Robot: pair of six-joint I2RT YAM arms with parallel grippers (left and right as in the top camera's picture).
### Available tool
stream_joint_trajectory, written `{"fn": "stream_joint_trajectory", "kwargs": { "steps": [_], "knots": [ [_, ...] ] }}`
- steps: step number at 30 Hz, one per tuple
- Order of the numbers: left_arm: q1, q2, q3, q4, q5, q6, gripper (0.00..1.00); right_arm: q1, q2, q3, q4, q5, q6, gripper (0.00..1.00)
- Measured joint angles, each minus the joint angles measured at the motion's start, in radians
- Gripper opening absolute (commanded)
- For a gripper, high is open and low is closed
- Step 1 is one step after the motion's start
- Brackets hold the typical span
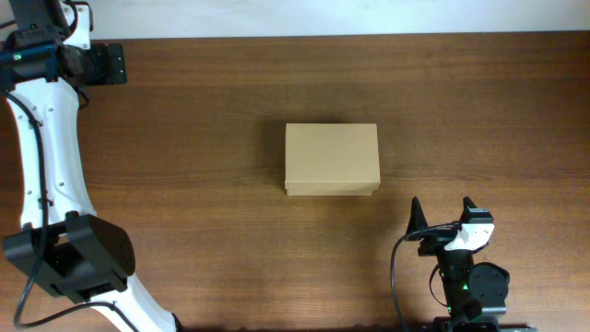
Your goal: Pack container
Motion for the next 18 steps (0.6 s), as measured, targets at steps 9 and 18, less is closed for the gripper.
{"fn": "stream_joint_trajectory", "kwargs": {
  "steps": [9,18],
  "knots": [
    [0.0,0.0,0.0,-0.001,-0.002,0.0,0.99,0.0,0.0,0.0,0.0,0.0,0.0,0.99],
    [-0.011,-0.319,-0.344,0.31,0.002,0.0,1.0,0.0,0.0,0.0,0.0,0.0,0.0,0.99]
  ]
}}
